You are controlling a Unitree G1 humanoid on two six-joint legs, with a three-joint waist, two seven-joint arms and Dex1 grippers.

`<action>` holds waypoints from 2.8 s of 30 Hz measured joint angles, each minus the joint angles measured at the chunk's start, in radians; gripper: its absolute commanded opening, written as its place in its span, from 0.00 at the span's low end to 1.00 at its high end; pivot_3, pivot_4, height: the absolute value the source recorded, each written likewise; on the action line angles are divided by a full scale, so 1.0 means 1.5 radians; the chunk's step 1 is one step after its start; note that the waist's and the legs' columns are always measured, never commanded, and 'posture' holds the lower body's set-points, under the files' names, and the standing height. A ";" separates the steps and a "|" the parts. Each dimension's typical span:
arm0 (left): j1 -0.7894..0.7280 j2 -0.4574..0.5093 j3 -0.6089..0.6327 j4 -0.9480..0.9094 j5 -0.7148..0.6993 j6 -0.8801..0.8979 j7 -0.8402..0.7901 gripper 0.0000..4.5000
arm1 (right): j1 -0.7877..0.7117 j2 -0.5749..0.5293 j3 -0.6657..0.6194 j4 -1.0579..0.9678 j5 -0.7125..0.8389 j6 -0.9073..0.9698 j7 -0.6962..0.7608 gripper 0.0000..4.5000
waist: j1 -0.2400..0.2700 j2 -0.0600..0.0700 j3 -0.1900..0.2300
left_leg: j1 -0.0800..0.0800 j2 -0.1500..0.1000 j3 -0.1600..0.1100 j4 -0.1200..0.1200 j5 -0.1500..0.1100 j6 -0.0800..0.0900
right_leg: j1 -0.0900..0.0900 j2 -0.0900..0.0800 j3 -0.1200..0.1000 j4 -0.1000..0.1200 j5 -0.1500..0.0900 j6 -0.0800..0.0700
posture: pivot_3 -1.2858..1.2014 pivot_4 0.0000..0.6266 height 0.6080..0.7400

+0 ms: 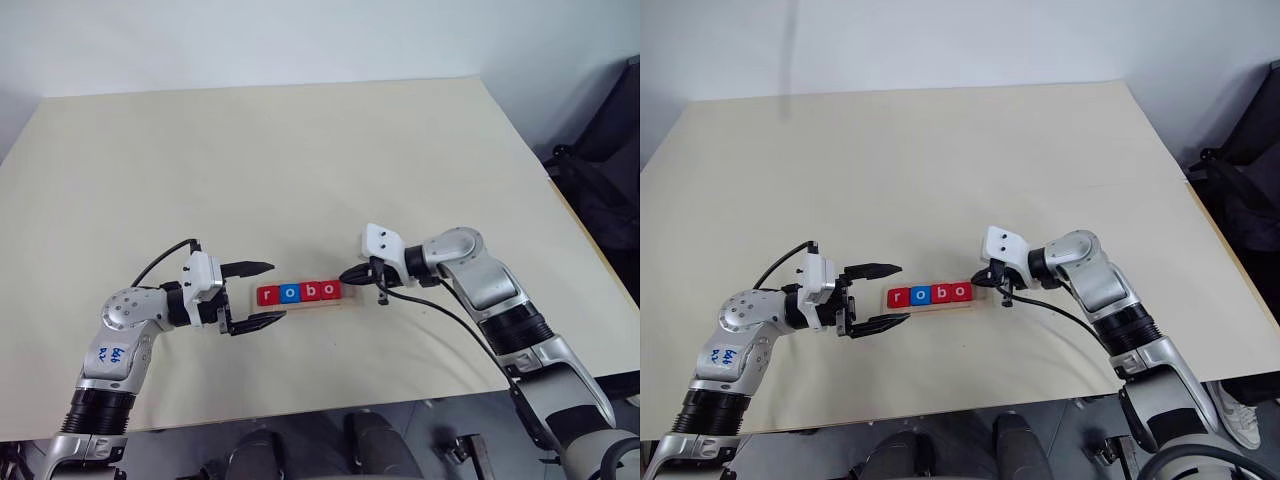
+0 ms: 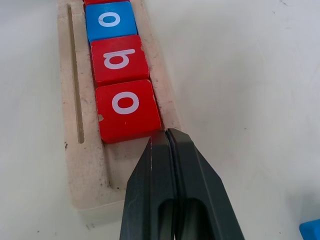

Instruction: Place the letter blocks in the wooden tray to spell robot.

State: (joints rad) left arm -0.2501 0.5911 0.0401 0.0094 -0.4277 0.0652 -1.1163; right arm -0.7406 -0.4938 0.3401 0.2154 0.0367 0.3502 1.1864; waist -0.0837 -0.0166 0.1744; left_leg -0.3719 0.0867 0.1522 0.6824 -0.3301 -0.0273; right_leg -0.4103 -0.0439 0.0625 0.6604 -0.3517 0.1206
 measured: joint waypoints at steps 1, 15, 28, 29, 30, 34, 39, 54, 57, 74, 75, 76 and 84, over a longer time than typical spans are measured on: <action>0.000 0.000 0.000 0.000 0.000 0.000 0.000 1.00 | 0.001 -0.002 0.000 -0.006 0.001 0.001 -0.001 0.00 | 0.000 0.000 0.000 | 0.000 0.000 0.000 0.000 0.000 0.000 | 0.000 0.000 0.000 0.000 0.000 0.000 | 0.52 0.24 1.00; -0.003 0.004 0.000 0.000 -0.001 0.005 -0.007 1.00 | 0.196 -0.141 -0.178 -0.224 0.126 0.075 -0.007 0.08 | 0.007 0.000 0.000 | -0.001 -0.001 -0.002 0.000 0.000 0.000 | 0.000 0.000 0.000 -0.001 0.000 0.000 | 0.52 0.24 1.00; -0.013 0.015 0.013 0.031 -0.001 0.004 -0.026 1.00 | 0.587 -0.150 -0.491 -0.347 0.220 0.001 -0.091 1.00 | 0.021 0.000 0.000 | 0.000 -0.002 -0.001 0.000 0.000 0.000 | 0.002 0.000 0.000 -0.002 0.000 0.000 | 0.52 0.24 1.00; -0.016 0.015 0.013 0.032 -0.001 0.004 -0.027 1.00 | 0.601 -0.145 -0.498 -0.346 0.220 -0.009 -0.097 1.00 | 0.021 0.000 0.000 | 0.000 -0.002 -0.001 0.000 0.000 0.000 | 0.002 0.000 0.000 -0.002 0.000 0.000 | 0.52 0.24 1.00; -0.020 0.015 0.013 0.034 0.000 0.004 -0.028 1.00 | 0.609 -0.143 -0.501 -0.345 0.220 -0.017 -0.102 1.00 | 0.020 0.000 0.000 | 0.000 -0.002 -0.001 0.000 0.000 0.000 | 0.002 0.000 0.000 -0.002 0.000 0.000 | 0.52 0.24 1.00; -0.050 0.014 0.012 0.056 0.000 -0.002 -0.036 1.00 | 0.602 -0.139 -0.502 -0.335 0.222 -0.039 -0.124 1.00 | 0.020 0.000 0.000 | 0.000 -0.002 -0.001 0.000 0.000 0.000 | 0.002 0.000 0.000 -0.002 0.000 0.000 | 0.52 0.24 1.00; -0.058 0.012 0.012 0.060 0.002 -0.008 -0.039 1.00 | 0.563 -0.139 -0.489 -0.334 0.242 -0.043 -0.139 1.00 | 0.021 0.000 0.000 | 0.000 -0.002 -0.001 0.000 0.000 0.000 | 0.002 0.000 0.000 -0.002 0.000 0.000 | 0.52 0.24 1.00; -0.046 -0.001 0.011 0.052 0.003 -0.009 -0.022 1.00 | 0.197 0.015 -0.270 -0.289 0.210 0.327 -0.474 1.00 | 0.017 0.000 0.000 | 0.000 -0.001 -0.001 0.000 0.000 0.000 | -0.001 0.000 0.001 0.000 0.000 0.000 | 0.52 0.24 1.00; -0.038 -0.001 0.012 0.049 0.003 -0.009 -0.019 1.00 | 0.157 0.071 -0.237 -0.261 0.185 0.379 -0.545 1.00 | 0.018 0.000 0.000 | -0.001 -0.001 0.000 0.000 0.000 0.000 | -0.001 0.000 0.001 0.000 0.000 0.000 | 0.52 0.24 1.00; -0.012 0.000 0.013 0.023 0.003 -0.007 0.000 1.00 | 0.135 0.207 -0.230 -0.218 0.106 0.394 -0.711 0.33 | 0.000 0.000 0.000 | -0.002 -0.001 0.001 -0.001 0.000 -0.001 | -0.002 0.000 0.000 0.000 0.000 0.000 | 0.52 0.24 1.00; -0.013 0.000 0.013 0.023 0.003 -0.007 0.000 1.00 | 0.138 0.207 -0.230 -0.222 0.106 0.395 -0.711 0.32 | 0.000 0.000 0.000 | -0.002 -0.001 0.001 -0.001 0.000 -0.001 | -0.002 0.000 0.000 0.000 0.000 0.000 | 0.52 0.24 1.00; -0.013 0.000 0.013 0.023 0.003 -0.007 0.000 1.00 | 0.141 0.207 -0.230 -0.226 0.106 0.397 -0.711 0.32 | 0.000 0.000 0.000 | -0.002 -0.001 0.001 -0.001 0.000 -0.001 | -0.002 0.000 0.000 0.000 0.000 0.000 | 0.52 0.24 1.00; -0.028 0.000 0.010 0.028 0.002 -0.006 -0.012 1.00 | 0.253 0.121 -0.226 -0.411 0.119 0.473 -0.665 0.32 | 0.003 0.000 0.000 | -0.003 -0.001 0.000 -0.001 0.000 -0.001 | -0.002 0.000 0.000 -0.001 0.000 0.000 | 0.52 0.24 1.00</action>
State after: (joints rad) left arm -0.2915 0.5911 0.0548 0.0517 -0.4242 0.0562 -1.1350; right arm -0.3608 -0.3121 0.0009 -0.4015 0.2155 1.0603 0.1896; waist -0.0799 -0.0169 0.1744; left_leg -0.3767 0.0852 0.1520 0.6808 -0.3302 -0.0282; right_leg -0.4131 -0.0439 0.0620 0.6585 -0.3516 0.1208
